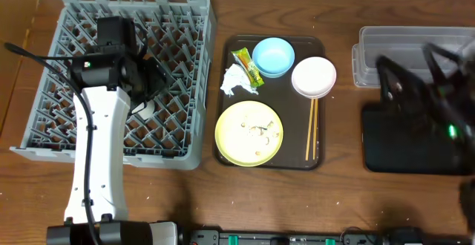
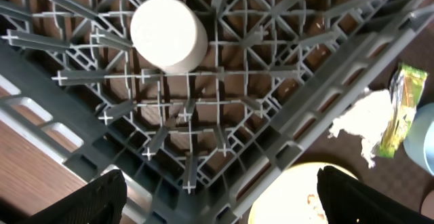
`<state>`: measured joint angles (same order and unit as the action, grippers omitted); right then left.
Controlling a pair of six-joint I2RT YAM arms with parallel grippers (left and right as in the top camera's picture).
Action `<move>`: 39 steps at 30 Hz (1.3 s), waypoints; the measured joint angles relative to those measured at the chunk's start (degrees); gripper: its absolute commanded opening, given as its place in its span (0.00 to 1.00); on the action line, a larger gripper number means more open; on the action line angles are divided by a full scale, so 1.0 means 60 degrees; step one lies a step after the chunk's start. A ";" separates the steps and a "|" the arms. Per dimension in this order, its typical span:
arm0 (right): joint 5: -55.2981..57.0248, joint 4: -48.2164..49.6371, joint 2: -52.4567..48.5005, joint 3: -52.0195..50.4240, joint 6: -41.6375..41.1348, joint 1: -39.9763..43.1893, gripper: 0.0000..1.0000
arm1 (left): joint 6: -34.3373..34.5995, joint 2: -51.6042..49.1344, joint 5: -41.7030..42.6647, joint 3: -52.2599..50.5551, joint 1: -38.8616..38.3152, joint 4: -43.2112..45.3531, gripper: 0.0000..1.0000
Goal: Sort waste into correct bins and load items into the dishwasher
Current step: 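Move the right gripper over the blue bowl and grasp its rim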
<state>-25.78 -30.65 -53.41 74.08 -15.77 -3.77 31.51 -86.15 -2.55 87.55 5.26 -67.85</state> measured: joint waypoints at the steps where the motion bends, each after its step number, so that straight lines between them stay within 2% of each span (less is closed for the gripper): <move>1: 0.0127 -0.0976 -0.0896 0.1053 0.0481 -0.0415 0.99 | -0.0102 0.0000 0.0007 0.0000 0.0000 -0.0004 0.91; 4: 0.1315 -0.3701 -0.3202 0.3697 0.1854 -0.2262 0.99 | -0.0248 0.0000 0.0015 0.0000 0.0102 -0.0011 0.91; 6: 0.2371 -0.4834 -0.4382 0.4717 0.2361 -0.3493 0.99 | -0.0025 0.0000 0.0058 0.0000 0.0346 -0.0022 0.91; 10: 0.3741 -0.5217 -0.6109 0.5144 0.2805 -0.5034 0.99 | 0.0306 0.0000 0.0135 0.0000 0.0856 -0.0470 0.91; 13: 0.3752 -0.5169 -0.6790 0.5144 0.2914 -0.5402 0.99 | 0.0368 0.0000 -0.0015 0.0000 0.0922 -0.1005 0.91; 17: 0.3745 -0.4324 -0.7563 0.5169 0.2922 -0.5767 0.99 | 0.0437 0.0000 -0.0178 0.0000 0.0922 -0.1122 0.91; 24: 0.5956 -0.2874 -1.0214 0.5202 0.1989 -0.5774 0.96 | 0.0470 0.0000 -0.0226 0.0000 0.0922 -0.1552 0.91; 27: 0.6415 -0.1876 -1.1264 0.5202 0.1942 -0.5774 0.98 | 0.0470 0.0000 -0.0288 0.0000 0.0922 -0.1694 0.91; 28: 0.6521 -0.1639 -1.1522 0.5202 0.1934 -0.5774 0.97 | 0.0470 0.0000 -0.0288 0.0000 0.0922 -0.1698 0.91; 32: 0.6699 -0.1140 -1.2397 0.5202 0.1832 -0.5767 0.56 | 0.0470 0.0000 -0.0321 -0.0076 0.0922 -0.1701 0.91; 35: 0.6761 -0.0827 -1.2819 0.5202 0.1683 -0.5759 0.44 | 0.0470 0.0000 -0.0321 -0.0310 0.0922 -0.1705 0.91; 37: 0.6776 -0.0674 -1.2983 0.5202 0.1617 -0.5759 0.41 | 0.0470 0.0000 -0.0321 -0.0372 0.0922 -0.1690 0.91; 39: 0.6779 -0.0572 -1.3085 0.5202 0.1610 -0.5741 0.33 | 0.0470 0.0000 -0.0321 -0.0393 0.0922 -0.1679 0.91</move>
<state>14.90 -34.09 -131.92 105.30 -6.11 -38.22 34.33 -86.15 -4.47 85.19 10.79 -77.93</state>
